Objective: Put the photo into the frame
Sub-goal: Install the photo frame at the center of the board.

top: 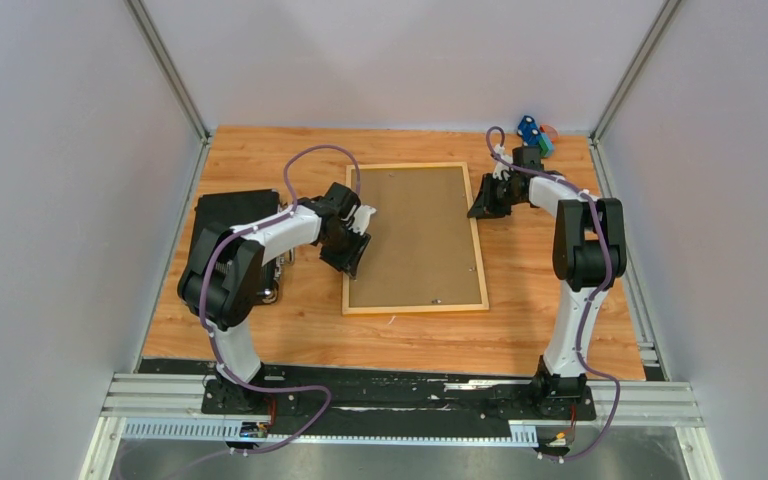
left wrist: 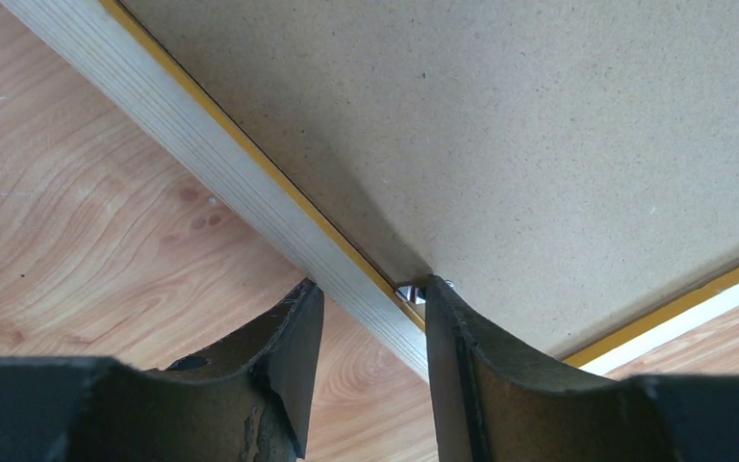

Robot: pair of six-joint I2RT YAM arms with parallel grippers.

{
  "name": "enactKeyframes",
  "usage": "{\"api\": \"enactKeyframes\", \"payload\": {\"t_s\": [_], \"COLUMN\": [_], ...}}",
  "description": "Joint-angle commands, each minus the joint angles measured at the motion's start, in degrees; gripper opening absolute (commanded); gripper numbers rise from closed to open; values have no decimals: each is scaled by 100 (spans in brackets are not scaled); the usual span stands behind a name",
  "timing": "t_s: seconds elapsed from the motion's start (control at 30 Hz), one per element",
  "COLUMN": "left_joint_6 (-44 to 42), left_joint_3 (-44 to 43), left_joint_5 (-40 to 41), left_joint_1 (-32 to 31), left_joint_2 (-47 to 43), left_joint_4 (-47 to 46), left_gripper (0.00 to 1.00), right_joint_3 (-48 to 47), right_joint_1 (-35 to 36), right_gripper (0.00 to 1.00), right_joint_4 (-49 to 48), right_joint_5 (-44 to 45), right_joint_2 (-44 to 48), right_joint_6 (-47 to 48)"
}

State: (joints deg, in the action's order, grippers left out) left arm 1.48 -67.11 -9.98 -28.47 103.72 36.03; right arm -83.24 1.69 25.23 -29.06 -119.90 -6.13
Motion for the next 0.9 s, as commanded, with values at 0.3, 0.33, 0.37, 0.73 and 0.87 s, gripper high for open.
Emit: {"api": "enactKeyframes", "payload": {"t_s": [0.3,0.33,0.37,0.73,0.87], "left_joint_6": [-261,-246,-241,-183,-177], "left_joint_3": [62,56,33,-203,-261], "left_joint_5": [20,8,-8,-89,-58], "left_joint_1": [27,35,57,140,142], "left_joint_2": [-445,-479,-507,-338,-131], "left_joint_4": [84,78,79,33,0], "left_gripper": [59,62,64,71,70], "right_joint_3": [194,191,196,188,186], "right_joint_1": [-110,-108,-112,-288,-285], "right_gripper": [0,0,0,0,0], "right_joint_4": [226,220,220,221,221], "right_joint_5": [350,349,348,314,305], "right_joint_2": [-42,-40,-40,-78,-64], "right_joint_6": [191,191,191,191,191]}}
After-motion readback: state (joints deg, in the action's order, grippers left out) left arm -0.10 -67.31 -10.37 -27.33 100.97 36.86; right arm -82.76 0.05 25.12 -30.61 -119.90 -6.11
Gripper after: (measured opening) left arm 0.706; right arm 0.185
